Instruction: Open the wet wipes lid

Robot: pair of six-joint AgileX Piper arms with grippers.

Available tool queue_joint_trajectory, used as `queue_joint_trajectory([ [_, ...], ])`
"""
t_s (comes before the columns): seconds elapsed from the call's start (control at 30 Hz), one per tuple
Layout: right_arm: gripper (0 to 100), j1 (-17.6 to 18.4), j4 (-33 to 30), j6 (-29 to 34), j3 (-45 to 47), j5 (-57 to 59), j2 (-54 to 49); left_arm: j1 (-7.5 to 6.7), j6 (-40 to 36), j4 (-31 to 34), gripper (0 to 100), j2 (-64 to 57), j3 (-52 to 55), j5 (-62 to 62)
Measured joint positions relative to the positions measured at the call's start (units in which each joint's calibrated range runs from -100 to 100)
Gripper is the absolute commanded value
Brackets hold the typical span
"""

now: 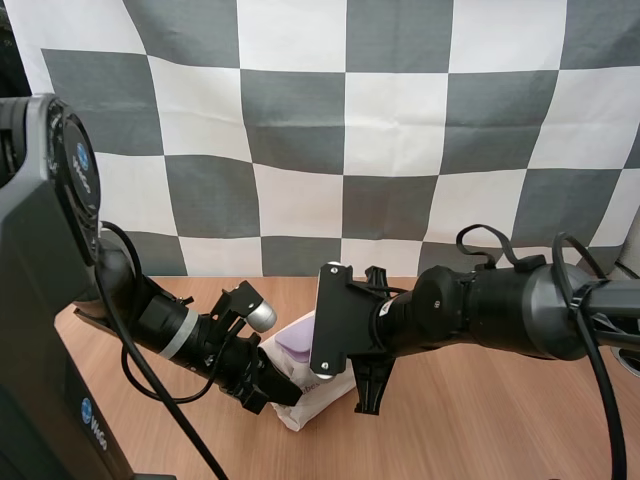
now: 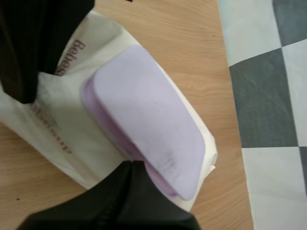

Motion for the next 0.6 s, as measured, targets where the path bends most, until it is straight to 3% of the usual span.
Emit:
queue_joint_trajectory([
  [0.6, 0, 0.0, 1.4, 0.0, -6.5, -4.5, 4.1, 0.00, 0.8, -0.1, 0, 0.0, 0.0, 0.0],
])
